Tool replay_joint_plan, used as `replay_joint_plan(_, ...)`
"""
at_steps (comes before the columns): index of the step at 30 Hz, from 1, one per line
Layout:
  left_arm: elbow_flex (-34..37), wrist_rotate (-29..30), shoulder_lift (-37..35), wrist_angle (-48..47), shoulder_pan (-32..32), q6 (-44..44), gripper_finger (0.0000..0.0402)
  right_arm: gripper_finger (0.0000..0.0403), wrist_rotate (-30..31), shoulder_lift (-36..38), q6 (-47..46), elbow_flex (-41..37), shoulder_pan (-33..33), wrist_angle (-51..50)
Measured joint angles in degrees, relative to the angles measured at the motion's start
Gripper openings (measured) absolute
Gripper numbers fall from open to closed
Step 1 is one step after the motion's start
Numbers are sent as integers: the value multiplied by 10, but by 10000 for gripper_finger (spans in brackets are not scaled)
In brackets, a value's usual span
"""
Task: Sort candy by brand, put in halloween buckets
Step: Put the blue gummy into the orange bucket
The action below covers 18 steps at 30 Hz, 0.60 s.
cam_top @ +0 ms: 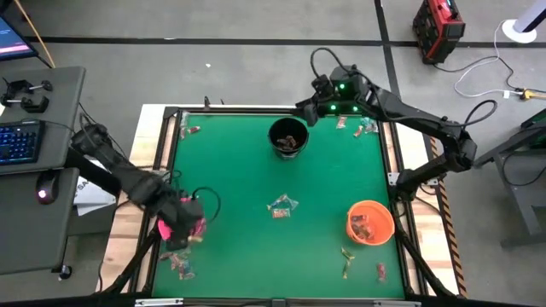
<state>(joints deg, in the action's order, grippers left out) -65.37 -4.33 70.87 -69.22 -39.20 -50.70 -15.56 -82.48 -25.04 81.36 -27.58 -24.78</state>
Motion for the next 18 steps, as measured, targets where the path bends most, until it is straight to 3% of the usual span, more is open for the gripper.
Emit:
replay_joint_plan(4,-11,-63,43,-7,-66,-68,213,254,1,0,24,0,16,-12)
replay_joint_plan(9,-11,-186,113,-12,-110,-247,213,254,1,0,57,0,19,-43)
replay_joint_plan(13,-11,-207,169,12,-134,-334,213,254,2,0,79,0,19,-59)
replay_joint_plan(18,-11,-206,229,111,-140,-370,213,254,2,0,97,0,18,-63)
